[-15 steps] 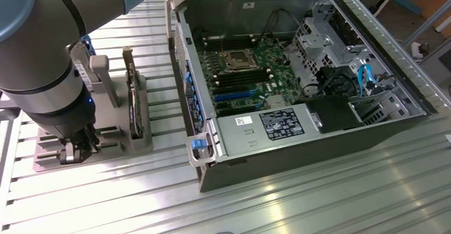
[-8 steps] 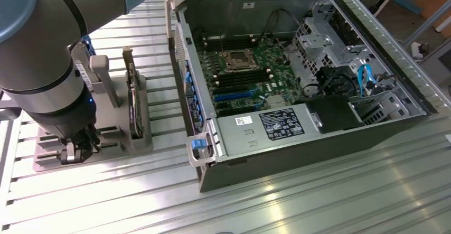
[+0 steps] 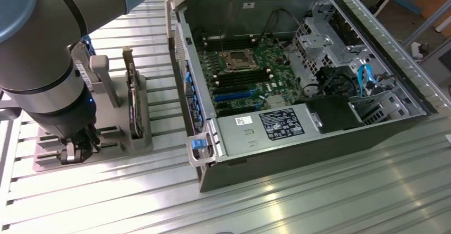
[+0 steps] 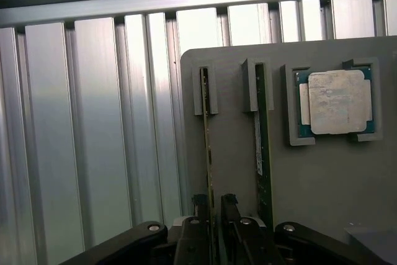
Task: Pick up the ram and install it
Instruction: 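Pick up the ram and move it above insertion slot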
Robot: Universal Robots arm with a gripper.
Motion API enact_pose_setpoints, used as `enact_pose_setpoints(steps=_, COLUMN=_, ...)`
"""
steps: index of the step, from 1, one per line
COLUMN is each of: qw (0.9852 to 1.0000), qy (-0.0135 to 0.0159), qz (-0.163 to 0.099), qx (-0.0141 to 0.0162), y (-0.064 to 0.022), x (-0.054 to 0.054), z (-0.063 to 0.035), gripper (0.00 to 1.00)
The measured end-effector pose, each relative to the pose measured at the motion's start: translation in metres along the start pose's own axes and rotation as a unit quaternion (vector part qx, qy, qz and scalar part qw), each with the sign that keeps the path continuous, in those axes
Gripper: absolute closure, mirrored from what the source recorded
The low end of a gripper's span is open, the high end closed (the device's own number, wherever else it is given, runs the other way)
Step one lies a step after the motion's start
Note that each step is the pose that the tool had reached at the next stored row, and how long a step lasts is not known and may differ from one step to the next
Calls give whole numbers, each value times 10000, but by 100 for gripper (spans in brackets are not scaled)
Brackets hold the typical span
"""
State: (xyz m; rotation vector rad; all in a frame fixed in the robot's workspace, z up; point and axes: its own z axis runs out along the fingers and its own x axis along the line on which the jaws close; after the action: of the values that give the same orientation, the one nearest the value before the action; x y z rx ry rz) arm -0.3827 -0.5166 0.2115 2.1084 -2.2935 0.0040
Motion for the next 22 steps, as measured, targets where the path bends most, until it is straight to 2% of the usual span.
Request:
enact_pose_setpoints(steps=2, qw=10000, qy=3, qz=-1, qx=0, y=0, x=-2, z=0, gripper=78)
enact_pose_setpoints(steps=3, qw=10000, qy=3, qz=0, qx=0, y=1, x=-2, z=0, gripper=85)
enact_pose_setpoints(steps=5, qw=10000, qy=3, qz=0, qx=0, y=0, x=-2, z=0, gripper=88)
enact_pose_setpoints(steps=22, qw=10000, qy=4, qz=-58, qx=1, y=0, x=-3, z=0, gripper=88)
